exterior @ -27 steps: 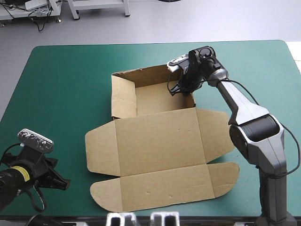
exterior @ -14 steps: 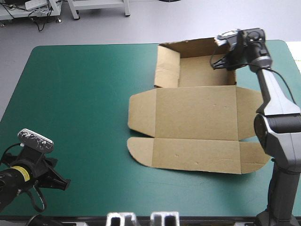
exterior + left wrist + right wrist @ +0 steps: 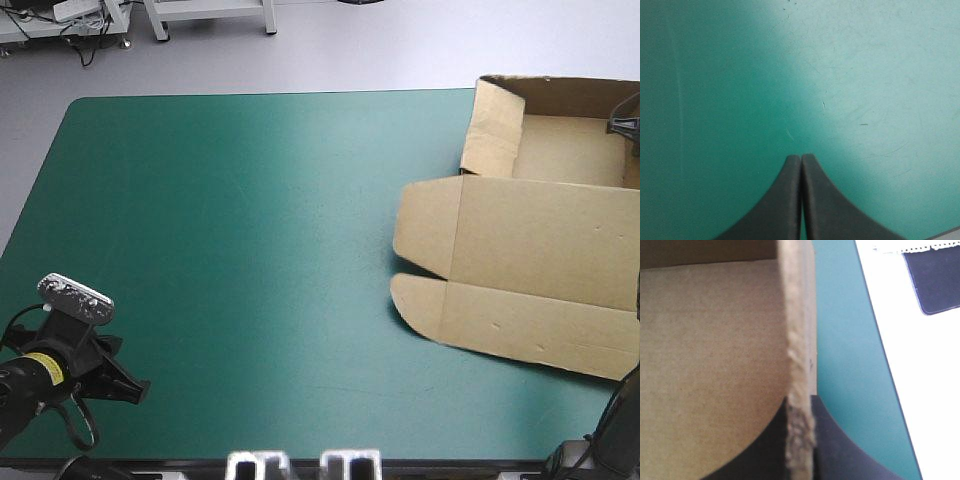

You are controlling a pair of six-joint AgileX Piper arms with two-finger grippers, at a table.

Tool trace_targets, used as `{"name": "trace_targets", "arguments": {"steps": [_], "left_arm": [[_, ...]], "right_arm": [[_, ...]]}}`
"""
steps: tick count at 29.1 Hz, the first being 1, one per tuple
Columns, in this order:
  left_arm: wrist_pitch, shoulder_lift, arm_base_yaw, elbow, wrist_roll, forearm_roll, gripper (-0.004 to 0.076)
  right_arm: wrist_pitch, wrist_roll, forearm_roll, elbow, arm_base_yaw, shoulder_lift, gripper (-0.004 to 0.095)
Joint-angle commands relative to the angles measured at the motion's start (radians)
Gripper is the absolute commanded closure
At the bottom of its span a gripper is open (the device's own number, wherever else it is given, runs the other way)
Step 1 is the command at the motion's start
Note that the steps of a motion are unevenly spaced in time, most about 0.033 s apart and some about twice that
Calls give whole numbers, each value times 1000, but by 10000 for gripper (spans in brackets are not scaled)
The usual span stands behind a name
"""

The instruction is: Fold the box

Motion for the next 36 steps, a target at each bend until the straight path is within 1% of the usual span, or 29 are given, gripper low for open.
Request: {"name": "trace_targets", "arguments": {"steps": [1, 4, 6, 9, 11, 14, 16, 18, 19, 21, 23, 25, 27, 28, 29, 30, 31, 33, 34, 36], "left_arm": [[40, 2, -8, -24, -10, 4, 732], [40, 2, -8, -24, -10, 4, 732], [40, 2, -8, -24, -10, 4, 732], [40, 2, -8, -24, -10, 4, 732], [40, 2, -8, -24, -10, 4, 732], [42, 2, -8, -24, -10, 4, 732], [42, 2, -8, -24, -10, 4, 732], [42, 2, -8, -24, -10, 4, 732], [42, 2, -8, -24, -10, 4, 732], [42, 2, -8, -24, -10, 4, 732], [40, 2, -8, -24, -10, 4, 732], [36, 2, -8, -24, -10, 4, 732], [32, 2, -8, -24, -10, 4, 732], [30, 2, -8, -24, -10, 6, 732], [28, 2, -8, -24, -10, 6, 733], [28, 2, -8, -24, -10, 6, 734], [24, 2, -8, -24, -10, 6, 734], [17, 2, -8, -24, -10, 6, 734], [11, 2, -8, -24, -10, 6, 734], [3, 2, -8, -24, -10, 6, 734]], "right_arm": [[-37, -49, 138, -35, -56, -69, 931], [-39, -99, 174, -35, -67, -69, 920], [-44, -136, 185, -33, -67, -69, 866], [-72, -145, 198, -33, -67, -69, 726], [-91, -147, 196, -33, -67, -69, 595], [-117, -164, 188, -33, -67, -69, 340], [-138, -146, 182, -33, -67, -69, 203], [-144, -135, 178, -33, -67, -71, 150], [-146, -135, 178, -33, -67, -72, 143], [-135, -135, 193, -37, -67, -77, 146], [-110, -135, 235, -48, -67, -84, 147], [-64, -150, 320, -69, -67, -97, 166], [-5, -201, 435, -99, -67, -111, 237], [31, -238, 496, -113, -65, -118, 303], [100, -312, 590, -126, -58, -138, 481], [118, -339, 617, -127, -53, -152, 573], [118, -345, 633, -124, -42, -169, 688], [118, -345, 635, -123, -8, -212, 898], [118, -353, 637, -123, 14, -236, 926], [118, -387, 637, -123, 69, -276, 931]]}}
